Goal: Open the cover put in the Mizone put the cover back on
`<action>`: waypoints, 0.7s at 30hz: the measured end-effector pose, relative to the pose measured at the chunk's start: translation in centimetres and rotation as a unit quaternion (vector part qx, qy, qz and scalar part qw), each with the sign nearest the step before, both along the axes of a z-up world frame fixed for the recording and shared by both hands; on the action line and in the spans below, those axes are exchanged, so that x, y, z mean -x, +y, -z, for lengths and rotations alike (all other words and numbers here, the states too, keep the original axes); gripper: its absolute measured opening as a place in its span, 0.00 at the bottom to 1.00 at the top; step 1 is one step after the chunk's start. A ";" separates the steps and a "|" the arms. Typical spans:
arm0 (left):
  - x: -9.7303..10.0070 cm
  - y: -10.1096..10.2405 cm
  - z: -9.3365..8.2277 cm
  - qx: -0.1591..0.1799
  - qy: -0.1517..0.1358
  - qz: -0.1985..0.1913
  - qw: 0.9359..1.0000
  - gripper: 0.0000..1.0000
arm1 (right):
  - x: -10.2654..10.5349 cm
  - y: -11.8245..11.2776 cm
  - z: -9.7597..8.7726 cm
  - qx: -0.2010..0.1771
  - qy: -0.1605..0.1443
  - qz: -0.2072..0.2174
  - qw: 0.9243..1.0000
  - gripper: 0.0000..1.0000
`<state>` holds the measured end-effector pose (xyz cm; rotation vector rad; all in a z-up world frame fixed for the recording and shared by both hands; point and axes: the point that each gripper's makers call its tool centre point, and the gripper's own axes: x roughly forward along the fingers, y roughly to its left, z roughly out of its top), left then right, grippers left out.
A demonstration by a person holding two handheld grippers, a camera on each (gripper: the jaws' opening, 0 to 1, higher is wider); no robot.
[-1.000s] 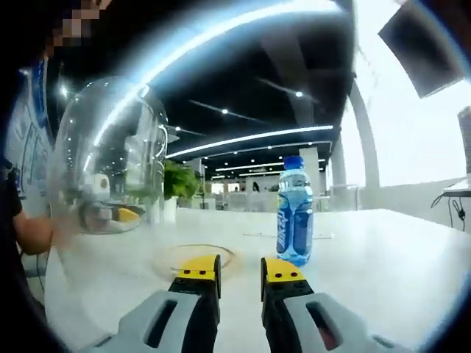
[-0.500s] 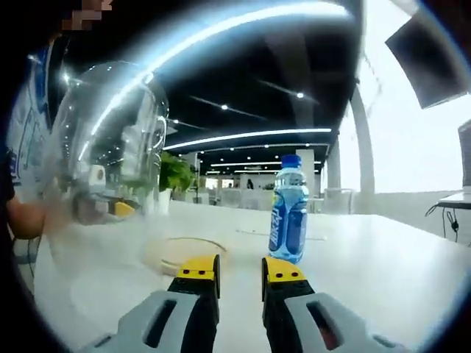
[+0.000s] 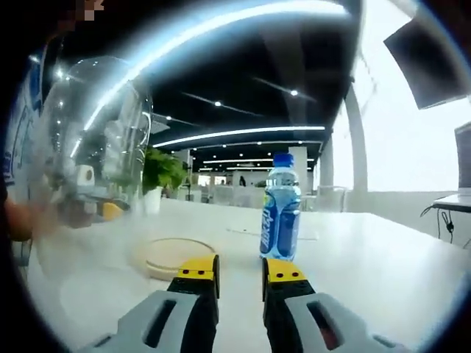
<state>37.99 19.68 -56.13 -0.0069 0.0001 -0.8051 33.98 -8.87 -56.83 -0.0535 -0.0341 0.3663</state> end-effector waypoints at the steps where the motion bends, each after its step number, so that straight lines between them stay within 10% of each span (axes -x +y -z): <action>1: 0.0 0.0 0.2 -0.004 0.001 0.001 1.000 0.19 | -0.1 -0.1 0.0 0.001 0.001 0.003 1.000 0.17; 12: 0.3 -0.5 0.2 -0.002 0.002 0.007 1.000 0.20 | -1.0 -1.0 -0.5 0.002 0.002 0.025 1.000 0.17; 21: 0.7 -1.0 -0.1 0.001 -0.004 0.017 1.000 0.20 | -2.0 0.6 -1.4 0.032 0.002 -0.058 0.998 0.17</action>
